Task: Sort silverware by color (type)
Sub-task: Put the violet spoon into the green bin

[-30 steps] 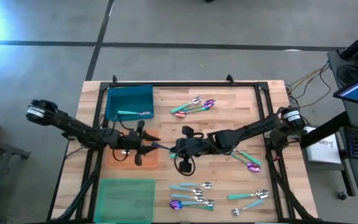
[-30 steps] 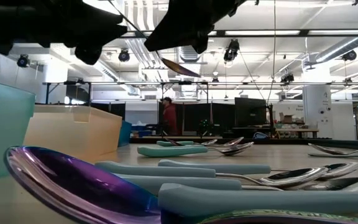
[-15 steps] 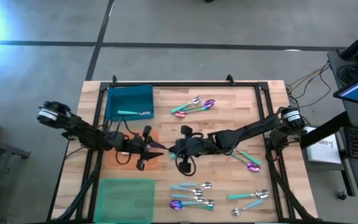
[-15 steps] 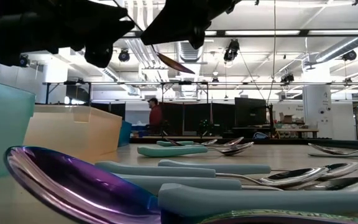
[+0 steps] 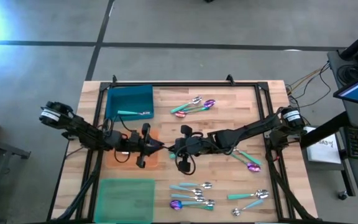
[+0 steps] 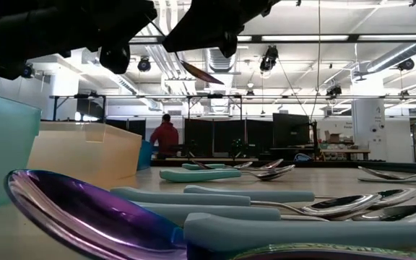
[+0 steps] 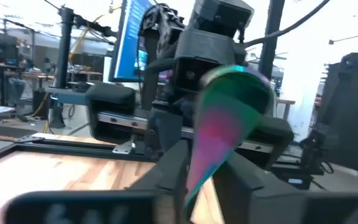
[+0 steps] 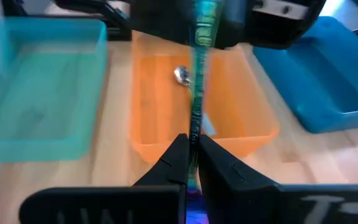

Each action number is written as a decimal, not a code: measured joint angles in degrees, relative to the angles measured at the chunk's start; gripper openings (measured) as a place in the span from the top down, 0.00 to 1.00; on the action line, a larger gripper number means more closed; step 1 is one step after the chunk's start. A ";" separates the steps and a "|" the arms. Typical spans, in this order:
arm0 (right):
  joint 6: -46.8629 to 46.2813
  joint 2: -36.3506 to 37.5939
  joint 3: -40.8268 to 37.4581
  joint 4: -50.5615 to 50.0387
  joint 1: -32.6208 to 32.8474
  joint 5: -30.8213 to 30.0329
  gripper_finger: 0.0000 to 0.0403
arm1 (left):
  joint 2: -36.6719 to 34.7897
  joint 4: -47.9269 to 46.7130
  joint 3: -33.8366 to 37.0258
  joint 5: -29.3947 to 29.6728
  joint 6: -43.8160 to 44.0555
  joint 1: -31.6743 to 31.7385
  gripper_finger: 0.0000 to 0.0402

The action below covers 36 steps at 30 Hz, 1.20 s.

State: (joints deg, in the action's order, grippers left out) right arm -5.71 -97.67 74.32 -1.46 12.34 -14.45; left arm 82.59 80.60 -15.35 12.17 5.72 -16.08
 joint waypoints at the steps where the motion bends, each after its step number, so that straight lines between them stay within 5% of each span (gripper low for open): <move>1: -0.39 0.02 0.00 0.15 0.06 -0.11 0.97 | 0.00 0.23 0.00 0.10 0.44 0.04 0.95; 10: -1.15 0.56 0.04 -0.49 0.04 0.26 0.96 | -0.02 0.38 0.00 0.07 2.03 -0.17 0.95; 17: -1.20 5.38 0.04 -7.14 0.02 -0.58 0.79 | -0.34 0.42 0.02 -0.18 2.57 -0.37 0.95; 23: -9.21 9.97 0.04 -18.47 0.07 -0.03 0.68 | -1.41 0.28 0.07 -0.39 3.32 -0.28 0.95; 28: -19.50 12.32 0.04 -33.33 0.14 2.96 0.66 | -3.97 -1.95 -1.05 -9.18 13.55 -0.62 0.95; 32: -26.43 12.37 0.04 -42.51 1.13 4.44 0.68 | -6.56 -15.47 -4.22 -14.24 21.12 -2.02 0.95; 36: -29.74 11.61 0.04 -48.78 2.36 4.47 0.70 | -10.04 -40.93 -11.01 -14.72 22.68 -4.29 0.95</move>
State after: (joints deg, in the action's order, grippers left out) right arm -35.45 -86.05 74.37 -50.24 14.69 -9.98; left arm 72.54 39.66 -26.36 -2.55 28.40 -20.37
